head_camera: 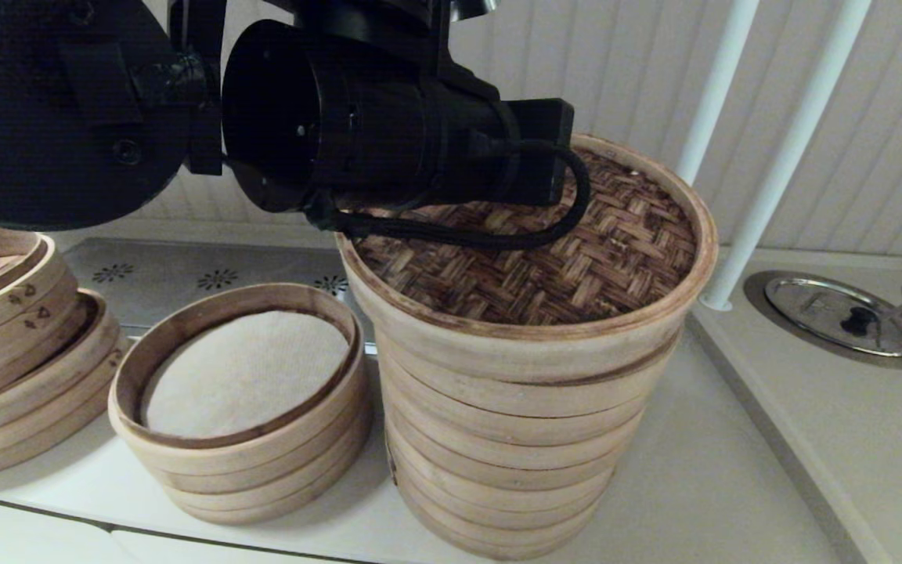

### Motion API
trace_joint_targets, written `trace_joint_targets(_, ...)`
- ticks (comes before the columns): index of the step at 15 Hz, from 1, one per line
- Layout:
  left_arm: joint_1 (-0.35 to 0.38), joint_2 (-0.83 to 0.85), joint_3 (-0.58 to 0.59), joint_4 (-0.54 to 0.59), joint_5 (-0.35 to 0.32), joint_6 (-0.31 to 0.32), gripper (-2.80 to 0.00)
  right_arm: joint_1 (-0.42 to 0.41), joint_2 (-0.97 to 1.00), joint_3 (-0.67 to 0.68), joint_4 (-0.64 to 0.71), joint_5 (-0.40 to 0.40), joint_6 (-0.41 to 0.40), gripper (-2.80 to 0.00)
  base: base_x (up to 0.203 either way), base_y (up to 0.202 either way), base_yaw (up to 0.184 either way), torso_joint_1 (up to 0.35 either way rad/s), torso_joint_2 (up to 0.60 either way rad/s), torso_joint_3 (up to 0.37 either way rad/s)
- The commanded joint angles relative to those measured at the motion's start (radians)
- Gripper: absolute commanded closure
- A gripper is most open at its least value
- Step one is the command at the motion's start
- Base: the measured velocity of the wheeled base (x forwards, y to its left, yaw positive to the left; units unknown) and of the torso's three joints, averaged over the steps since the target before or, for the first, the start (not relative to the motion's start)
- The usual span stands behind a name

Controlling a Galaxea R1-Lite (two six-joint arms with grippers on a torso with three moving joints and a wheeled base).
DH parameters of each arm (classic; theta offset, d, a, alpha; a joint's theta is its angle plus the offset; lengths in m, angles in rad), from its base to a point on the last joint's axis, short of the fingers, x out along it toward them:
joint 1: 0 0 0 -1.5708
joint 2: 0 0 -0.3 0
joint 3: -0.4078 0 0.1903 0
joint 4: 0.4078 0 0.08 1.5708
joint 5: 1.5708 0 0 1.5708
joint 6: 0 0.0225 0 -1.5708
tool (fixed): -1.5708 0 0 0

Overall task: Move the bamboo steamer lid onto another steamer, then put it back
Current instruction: Put the steamer

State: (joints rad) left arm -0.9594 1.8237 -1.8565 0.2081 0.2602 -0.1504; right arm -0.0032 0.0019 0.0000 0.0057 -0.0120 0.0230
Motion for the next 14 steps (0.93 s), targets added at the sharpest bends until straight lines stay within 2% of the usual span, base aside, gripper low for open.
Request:
trace_joint_targets(1, 0.009, 0.02, -0.005, 0.001, 0.002, -0.001, 0.0, 0.0, 0.0, 0.002, 0.0, 0.0, 0.0, 0.0, 0.0, 0.0, 0.0, 0.0, 0.0, 0.0)
trace_joint_targets(4, 0.033, 0.049, -0.024, -0.006, 0.001, -0.004, 0.0, 0.0, 0.0, 0.002, 0.0, 0.0, 0.0, 0.0, 0.0, 0.0, 0.0, 0.0, 0.0, 0.0)
trace_joint_targets(14, 0.042, 0.103, -0.068, -0.004, 0.002, -0.001, 0.0, 0.0, 0.0, 0.002, 0.0, 0.0, 0.0, 0.0, 0.0, 0.0, 0.0, 0.0, 0.0, 0.0)
